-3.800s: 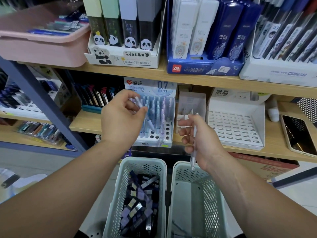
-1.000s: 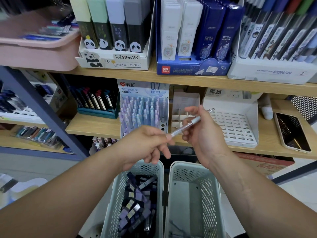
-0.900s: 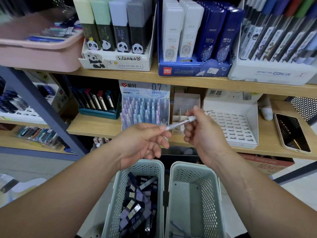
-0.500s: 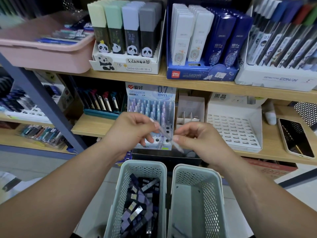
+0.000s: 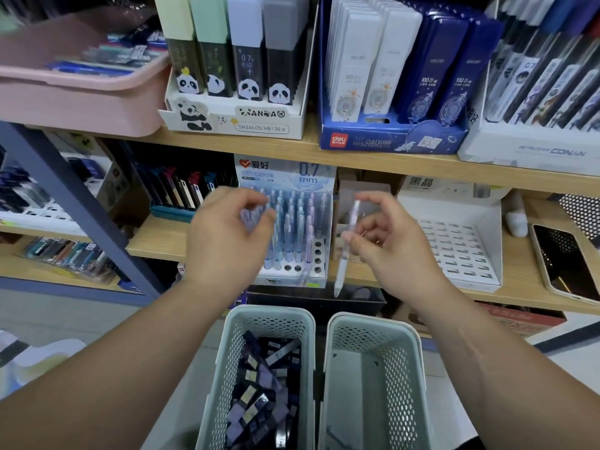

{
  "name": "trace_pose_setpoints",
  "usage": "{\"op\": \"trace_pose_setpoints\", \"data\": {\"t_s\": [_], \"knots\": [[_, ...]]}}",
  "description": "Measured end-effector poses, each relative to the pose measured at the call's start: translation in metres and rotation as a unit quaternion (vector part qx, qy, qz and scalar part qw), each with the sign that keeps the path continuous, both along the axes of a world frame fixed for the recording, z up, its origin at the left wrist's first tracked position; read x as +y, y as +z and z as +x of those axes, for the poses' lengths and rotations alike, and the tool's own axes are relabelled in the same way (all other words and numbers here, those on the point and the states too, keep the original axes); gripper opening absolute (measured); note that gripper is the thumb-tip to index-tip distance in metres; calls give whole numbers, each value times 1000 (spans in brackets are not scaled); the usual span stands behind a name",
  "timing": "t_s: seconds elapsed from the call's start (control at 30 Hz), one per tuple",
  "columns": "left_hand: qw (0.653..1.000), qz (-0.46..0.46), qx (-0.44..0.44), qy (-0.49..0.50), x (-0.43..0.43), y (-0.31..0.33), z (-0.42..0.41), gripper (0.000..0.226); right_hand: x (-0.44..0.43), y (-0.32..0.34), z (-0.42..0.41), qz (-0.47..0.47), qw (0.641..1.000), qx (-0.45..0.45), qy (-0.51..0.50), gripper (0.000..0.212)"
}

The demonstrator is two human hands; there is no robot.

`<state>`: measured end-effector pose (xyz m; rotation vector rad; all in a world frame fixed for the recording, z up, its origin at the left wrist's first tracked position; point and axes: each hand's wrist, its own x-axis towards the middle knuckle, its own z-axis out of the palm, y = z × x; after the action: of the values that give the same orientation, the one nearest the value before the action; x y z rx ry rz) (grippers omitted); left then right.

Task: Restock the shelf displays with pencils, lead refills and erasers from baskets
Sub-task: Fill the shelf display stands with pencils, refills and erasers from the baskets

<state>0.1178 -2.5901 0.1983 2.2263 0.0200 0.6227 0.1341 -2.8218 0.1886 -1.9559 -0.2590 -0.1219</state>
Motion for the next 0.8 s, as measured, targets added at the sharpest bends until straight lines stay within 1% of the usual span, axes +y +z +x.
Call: {"op": "trace_pose_setpoints", "data": {"t_s": [0.03, 0.07, 0.13, 0.2, 0.27, 0.33, 0.4, 0.5, 0.63, 0.8], "knots": [[999, 40, -16, 8, 8, -4, 3, 20, -1, 0, 3, 7, 1000, -12, -24, 50], [997, 73, -11, 7, 14, -9, 5, 29, -1, 0, 5, 12, 999, -25, -44, 46], [992, 115, 52, -10, 22, -18, 8, 49, 2, -2, 9, 18, 996, -46, -75, 38], [983, 115, 137, -37, 24, -27, 8, 61, 6, -4, 15, 27, 993, -62, -99, 34], [976, 97, 179, -72, 26, -36, 5, 63, 11, -4, 22, 37, 988, -84, -123, 30], [976, 85, 180, -94, 26, -41, 2, 64, 16, -6, 26, 33, 985, -102, -134, 28], [975, 77, 180, -104, 26, -40, 0, 65, 22, -9, 27, 26, 984, -118, -128, 33], [972, 66, 195, -113, 27, -38, -1, 66, 28, -16, 27, -13, 984, -138, -115, 37], [969, 70, 210, -108, 26, -36, -1, 71, 31, -26, 27, -86, 979, -142, -121, 33], [964, 64, 237, -101, 25, -34, -1, 77, 33, -34, 29, -115, 977, -128, -123, 31]]}}
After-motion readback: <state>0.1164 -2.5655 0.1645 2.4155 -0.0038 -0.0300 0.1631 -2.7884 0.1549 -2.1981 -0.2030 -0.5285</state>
